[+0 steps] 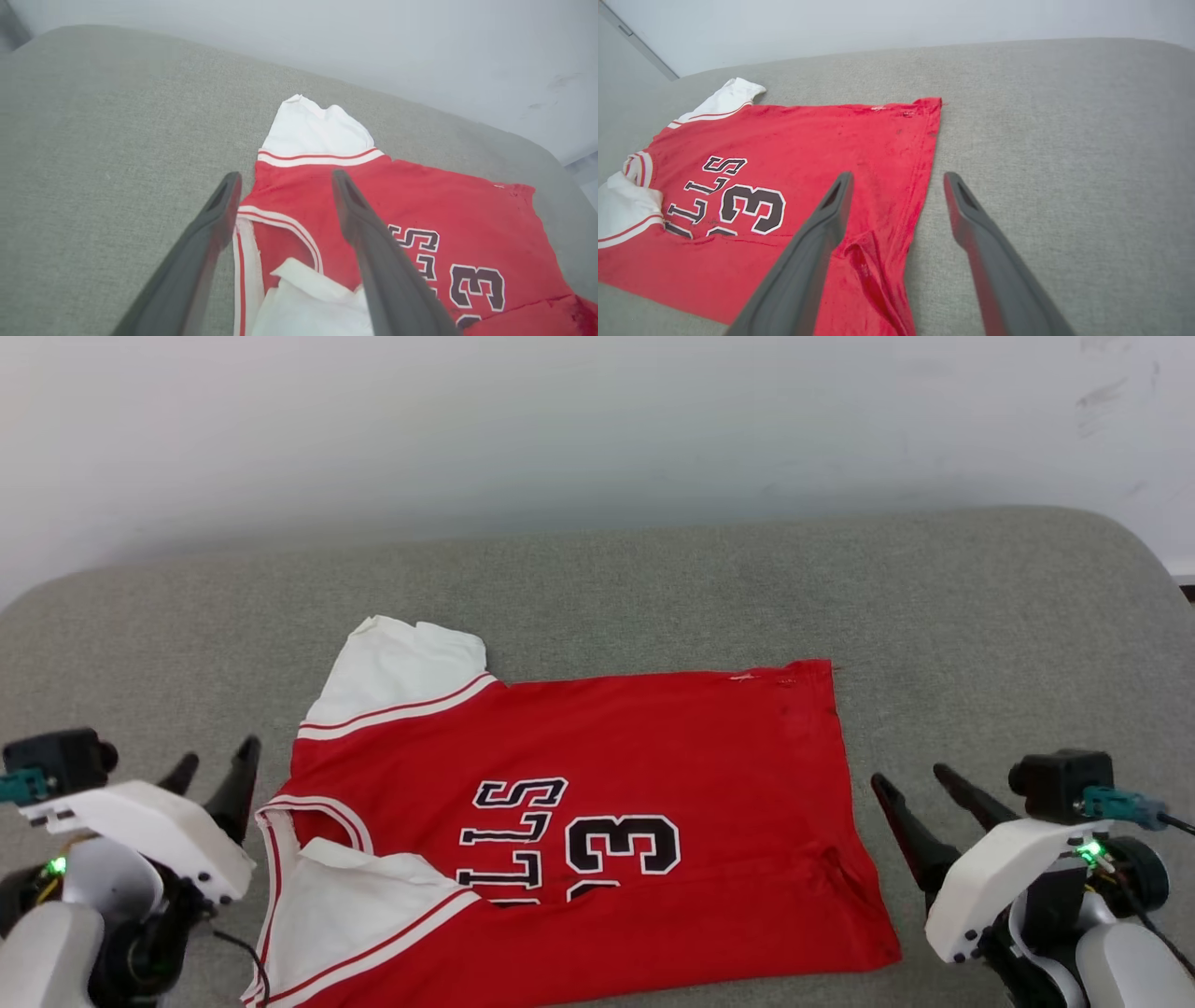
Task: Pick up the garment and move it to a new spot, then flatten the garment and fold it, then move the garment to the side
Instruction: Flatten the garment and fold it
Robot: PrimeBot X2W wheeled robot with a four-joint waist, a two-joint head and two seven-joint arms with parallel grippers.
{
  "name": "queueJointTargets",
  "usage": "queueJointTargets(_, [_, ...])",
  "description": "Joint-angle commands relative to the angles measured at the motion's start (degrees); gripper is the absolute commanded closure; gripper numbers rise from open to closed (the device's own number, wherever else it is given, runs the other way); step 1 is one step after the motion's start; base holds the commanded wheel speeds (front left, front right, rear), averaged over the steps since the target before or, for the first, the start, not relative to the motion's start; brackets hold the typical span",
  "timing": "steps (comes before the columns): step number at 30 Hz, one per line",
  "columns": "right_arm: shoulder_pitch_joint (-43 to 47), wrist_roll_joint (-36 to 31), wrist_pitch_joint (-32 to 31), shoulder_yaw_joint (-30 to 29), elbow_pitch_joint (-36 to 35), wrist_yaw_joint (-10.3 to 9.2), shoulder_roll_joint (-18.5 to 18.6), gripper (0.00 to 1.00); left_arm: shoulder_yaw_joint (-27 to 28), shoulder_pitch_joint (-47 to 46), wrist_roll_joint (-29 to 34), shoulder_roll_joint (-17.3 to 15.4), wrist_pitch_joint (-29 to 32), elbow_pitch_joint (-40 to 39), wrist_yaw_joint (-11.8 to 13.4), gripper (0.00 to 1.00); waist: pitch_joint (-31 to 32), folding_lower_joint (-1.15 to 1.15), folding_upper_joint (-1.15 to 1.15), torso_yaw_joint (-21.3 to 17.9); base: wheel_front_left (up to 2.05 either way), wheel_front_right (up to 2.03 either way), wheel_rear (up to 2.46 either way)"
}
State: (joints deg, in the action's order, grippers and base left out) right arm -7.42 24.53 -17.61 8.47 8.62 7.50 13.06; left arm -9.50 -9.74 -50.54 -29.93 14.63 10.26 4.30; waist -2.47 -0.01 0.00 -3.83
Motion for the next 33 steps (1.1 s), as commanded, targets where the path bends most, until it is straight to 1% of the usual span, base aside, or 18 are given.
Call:
queueJointTargets(1, [-1.65, -2.59, 3.38, -1.25, -1.54, -0.02, -1.37, 0.0, 0.8, -3.09, 1.55, -0.1, -2.46, -0.72, 0.91, 0.0, -2.03, 0.01, 0.0, -1.32, 0.0, 0.0, 0.0])
queueJointTargets(2, [-1.65, -2.59, 3.38, -1.25, -1.54, -0.02, -1.37, 0.0, 0.8, -3.09, 1.55, -0.1, -2.46, -0.72, 0.91, 0.0, -2.03, 0.01, 0.0, -1.32, 0.0, 0.0, 0.0])
queueJointTargets(4, [-2.98, -4.7, 5.88, -2.21, -3.03, -0.02, -2.39, 0.0, 1.51, -5.88, 1.89, 0.1, -3.55, -1.42, 1.16, 0.0, -4.23, 0.01, 0.0, -2.11, 0.0, 0.0, 0.0])
queueJointTargets(7, [-5.32, -7.33, 9.44, -3.46, -5.72, -0.02, -3.93, 0.0, 2.02, -11.46, 3.53, -1.32, -4.77, -1.05, 1.11, 0.0, -8.57, 0.01, 0.0, -3.13, 0.0, 0.0, 0.0])
queueJointTargets(9, [-7.13, -9.04, 11.2, -3.86, -7.79, -0.02, -4.7, 0.0, 1.44, -15.56, 5.66, -2.94, -4.89, 0.11, 0.78, 0.0, -11.78, 0.01, 0.0, -3.99, 0.0, 0.0, 0.0])
queueJointTargets(12, [-9.31, -10.49, 13.18, -3.77, -10.05, -0.02, -5.88, 0.0, -0.54, -21.5, 7.53, -3.79, -3.4, 2.27, -0.5, 0.0, -15.59, 0.01, 0.0, -5.15, 0.0, 0.0, 0.0])
queueJointTargets(14, [-10.4, -11.04, 13.83, -3.76, -11.18, -0.02, -6.49, 0.0, -1.79, -25.72, 8.05, -5.1, -1.07, 4.0, -2.11, 0.0, -17.97, 0.01, 0.0, -5.97, 0.0, 0.0, 0.0])
queueJointTargets(18, [-11.93, -11.54, 14.44, -3.56, -12.42, -0.02, -7.58, 0.0, -3.44, -33.26, 6.19, -7.02, 6.41, 8.06, -5.71, 0.0, -21.76, 0.01, 0.0, -7.61, 0.0, 0.0, 0.0])
queueJointTargets(22, [-12.81, -11.52, 15.08, -3.09, -12.98, -0.02, -8.3, 0.0, -5.71, -39.9, 3.26, -9.91, 18.23, 11.04, -8.82, 0.0, -24.91, 0.01, 0.0, -9.21, 0.0, 0.0, 0.0])
queueJointTargets(24, [-13.33, -11.27, 15.71, -2.76, -13.17, -0.02, -8.59, 0.0, -6.48, -42.88, 1.89, -11.33, 24.16, 11.85, -9.43, 0.0, -26.32, 0.01, 0.0, -9.97, 0.0, 0.0, 0.0])
queueJointTargets(26, [-13.97, -10.98, 16.36, -2.33, -13.29, -0.02, -8.84, 0.0, -6.95, -45.11, 0.67, -12.84, 29.71, 13.14, -9.21, 0.0, -27.73, 0.01, 0.0, -10.79, 0.0, 0.0, 0.0])
queueJointTargets(27, [-14.2, -10.95, 16.71, -2.16, -13.37, -0.02, -8.95, 0.0, -7.0, -46.07, 0.08, -13.38, 32.38, 13.74, -8.67, 0.0, -28.49, 0.01, 0.0, -11.24, 0.0, 0.0, 0.0])
queueJointTargets(30, [-14.64, -10.55, 17.36, -1.31, -13.24, -0.02, -9.3, 0.0, -7.42, -48.59, 0.23, -15.66, 38.04, 14.37, -6.81, 0.0, -30.5, 0.01, 0.0, -12.47, 0.0, 0.0, 0.0])
queueJointTargets(33, [-15.29, -10.0, 17.77, -0.28, -12.64, -0.02, -9.49, 0.0, -8.01, -49.0, 0.69, -17.56, 42.44, 14.76, -4.78, 0.0, -31.99, 0.01, 0.0, -13.48, 0.0, 0.0, 0.0])
